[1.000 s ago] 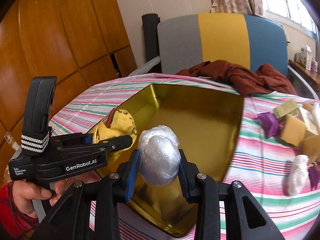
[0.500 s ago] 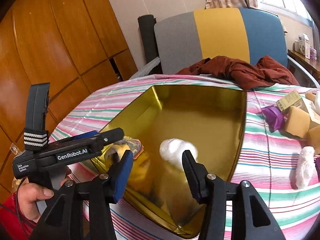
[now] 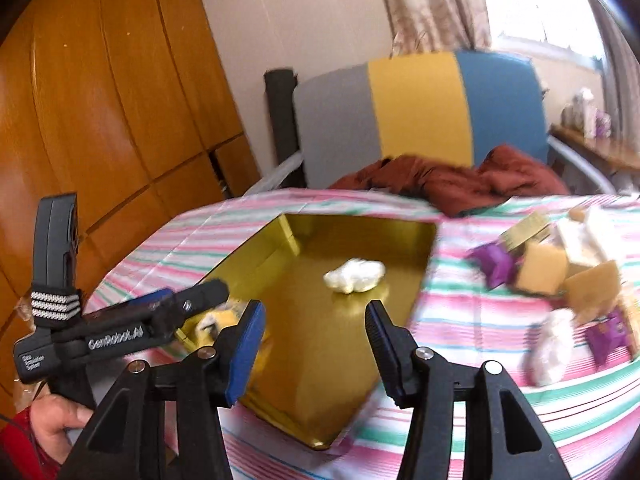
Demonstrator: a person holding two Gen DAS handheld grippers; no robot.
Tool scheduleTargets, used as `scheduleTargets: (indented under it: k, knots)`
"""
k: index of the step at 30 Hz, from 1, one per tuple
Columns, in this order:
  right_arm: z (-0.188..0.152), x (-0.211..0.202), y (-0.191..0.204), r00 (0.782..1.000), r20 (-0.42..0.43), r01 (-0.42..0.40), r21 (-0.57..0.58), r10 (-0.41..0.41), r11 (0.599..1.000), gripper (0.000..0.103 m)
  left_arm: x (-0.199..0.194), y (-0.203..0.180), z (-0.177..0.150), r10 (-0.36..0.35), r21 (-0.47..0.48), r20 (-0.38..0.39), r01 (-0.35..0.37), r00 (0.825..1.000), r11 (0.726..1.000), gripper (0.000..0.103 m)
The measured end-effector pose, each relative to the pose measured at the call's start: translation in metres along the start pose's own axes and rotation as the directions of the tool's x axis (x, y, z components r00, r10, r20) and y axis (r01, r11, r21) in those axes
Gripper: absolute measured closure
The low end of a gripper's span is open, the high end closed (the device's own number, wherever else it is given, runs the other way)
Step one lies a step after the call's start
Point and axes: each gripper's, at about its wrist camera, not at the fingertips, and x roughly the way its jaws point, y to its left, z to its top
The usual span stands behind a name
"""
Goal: Organize objects
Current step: 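Move both open tools back toward the pile of items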
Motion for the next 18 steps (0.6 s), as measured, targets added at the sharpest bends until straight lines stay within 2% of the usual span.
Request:
scheduleTargets:
  k: [3, 10, 15, 18]
  knots:
    - [0.001, -0.01, -0.008, 0.996, 0.021, 0.09, -0.013, -0.09, 0.996, 0.05, -0.001, -0.011, -0.003, -0.045, -0.011, -0.013, 0.045, 0.999, 0.999, 0.0]
    - [-0.008, -0.021, -0.049, 0.99, -0.001, 0.144, 0.086, -0.144, 0.986, 0.05, -0.001, -0.045, -0.012, -0.101, 0.025, -0.044, 0.102, 0.994, 0.994, 0.0]
    - [-0.018, -0.03, -0.081, 0.98, -0.032, 0.2, 0.081, -0.198, 0.977, 0.049, -0.004, -0.074, -0.02, -0.122, 0.09, -0.065, 0.128, 0.99, 0.988, 0.0]
    - [-0.025, -0.035, -0.106, 0.971, -0.06, 0.237, 0.077, -0.233, 0.969, 0.045, -0.005, -0.094, -0.026, -0.149, 0.126, -0.082, 0.159, 0.985, 0.979, 0.0]
